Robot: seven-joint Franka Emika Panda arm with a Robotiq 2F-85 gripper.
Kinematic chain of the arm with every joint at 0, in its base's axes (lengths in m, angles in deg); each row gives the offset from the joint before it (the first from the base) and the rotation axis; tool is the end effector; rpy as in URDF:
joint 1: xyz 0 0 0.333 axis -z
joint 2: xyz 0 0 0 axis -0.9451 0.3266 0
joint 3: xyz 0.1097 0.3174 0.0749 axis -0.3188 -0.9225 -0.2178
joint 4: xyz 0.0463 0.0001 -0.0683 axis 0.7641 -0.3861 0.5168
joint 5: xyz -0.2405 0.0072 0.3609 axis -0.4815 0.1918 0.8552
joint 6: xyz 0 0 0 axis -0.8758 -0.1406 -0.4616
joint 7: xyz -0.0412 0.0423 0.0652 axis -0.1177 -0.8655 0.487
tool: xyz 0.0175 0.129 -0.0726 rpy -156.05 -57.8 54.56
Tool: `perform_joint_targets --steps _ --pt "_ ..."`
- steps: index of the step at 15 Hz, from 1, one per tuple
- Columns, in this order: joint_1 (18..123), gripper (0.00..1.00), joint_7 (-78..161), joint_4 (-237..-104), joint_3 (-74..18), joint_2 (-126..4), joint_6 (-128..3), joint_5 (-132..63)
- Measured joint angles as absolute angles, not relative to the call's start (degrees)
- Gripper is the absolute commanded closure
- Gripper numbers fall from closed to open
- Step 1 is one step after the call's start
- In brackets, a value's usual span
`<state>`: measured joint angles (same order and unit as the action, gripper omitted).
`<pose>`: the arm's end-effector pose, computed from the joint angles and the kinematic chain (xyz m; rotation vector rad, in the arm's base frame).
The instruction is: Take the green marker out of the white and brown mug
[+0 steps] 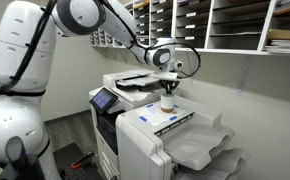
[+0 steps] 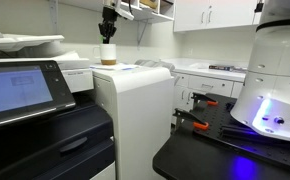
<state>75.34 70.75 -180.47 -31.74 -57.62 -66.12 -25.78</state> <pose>0.7214 -0.0549 0.3512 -3.0766 -0.4384 -0.4478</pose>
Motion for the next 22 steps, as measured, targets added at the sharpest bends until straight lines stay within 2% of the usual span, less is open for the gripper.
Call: perform_joint_targets --steps 5,11,15,22 --pt "75.9 0.95 73.2 -184.0 -31.7 -67.0 -62.0 -26.2" --pt "76.2 0.95 81.0 -186.6 -31.3 -74.2 -44.2 -31.2" --pt "76.0 0.95 82.6 -186.6 -31.3 -69.8 -38.4 -38.9" --pt "74.3 0.95 90.1 -186.2 -32.9 -58.3 -43.4 -51.2"
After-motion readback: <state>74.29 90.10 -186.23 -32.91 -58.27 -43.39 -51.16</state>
